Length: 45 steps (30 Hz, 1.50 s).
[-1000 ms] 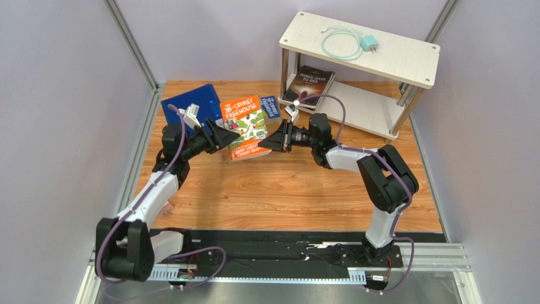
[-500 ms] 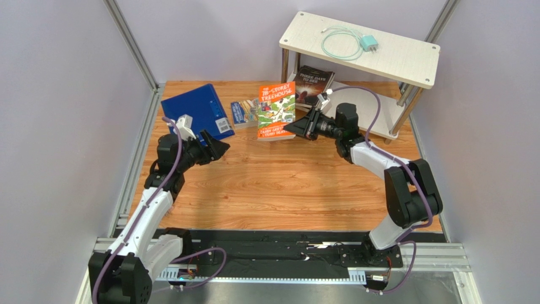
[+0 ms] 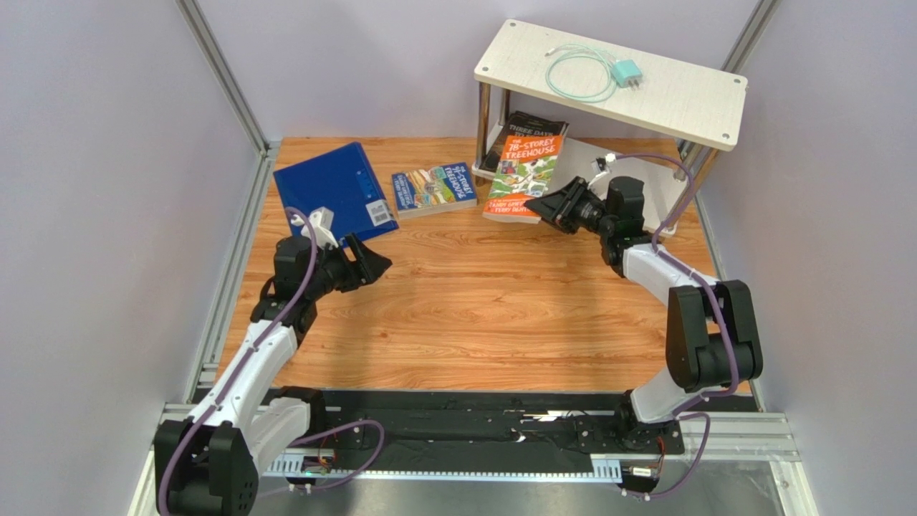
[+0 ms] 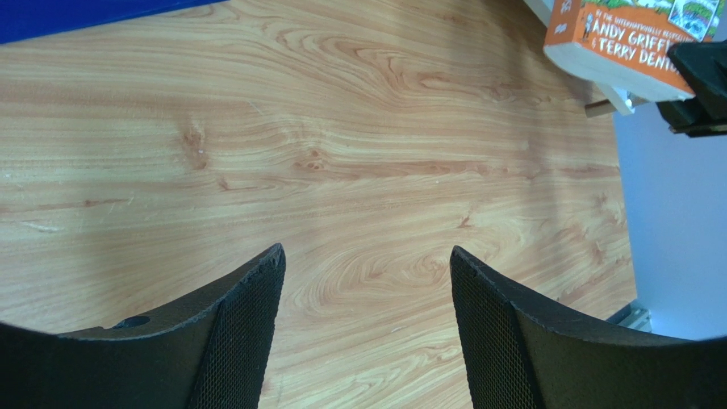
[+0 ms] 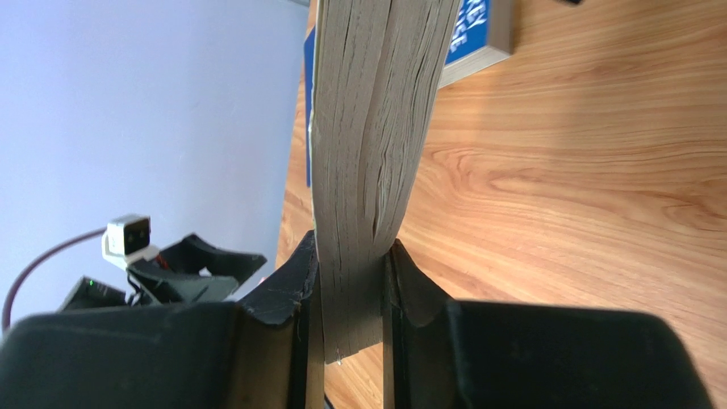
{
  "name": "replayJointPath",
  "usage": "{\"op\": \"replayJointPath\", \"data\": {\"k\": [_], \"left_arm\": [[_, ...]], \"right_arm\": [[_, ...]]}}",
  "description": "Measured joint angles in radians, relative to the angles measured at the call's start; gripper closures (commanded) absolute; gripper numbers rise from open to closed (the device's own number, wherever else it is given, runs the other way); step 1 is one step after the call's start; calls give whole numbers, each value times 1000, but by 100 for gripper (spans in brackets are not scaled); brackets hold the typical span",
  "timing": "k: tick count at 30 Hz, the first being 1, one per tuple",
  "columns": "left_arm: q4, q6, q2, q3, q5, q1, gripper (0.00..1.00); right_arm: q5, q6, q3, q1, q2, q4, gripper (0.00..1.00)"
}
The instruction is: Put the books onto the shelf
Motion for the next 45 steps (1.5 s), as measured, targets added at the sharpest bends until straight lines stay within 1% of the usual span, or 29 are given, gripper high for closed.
{"op": "replayJointPath", "data": {"k": [9,21,30,39,42,45], "left_arm": [[-45,28,-53,-35,-5,0,24],[-49,36,-66,-77,-6,0,25],[-43,35,-66,-98,-3,0,26],[-19,34,-57,-130,14,0,26],[-15,34,-56,-138,15,0,26],[-10,33,-56,-148,15,0,26]], "right_arm": [[14,30,27,-42,72,45,100],[5,139,141,-95,257,177,98],[-24,166,349,-96,407,183,97],[-39,185,473,-96,532,178,94],[-52,196,520,-96,582,171,92],[-63,206,538,-96,599,172,88]]}}
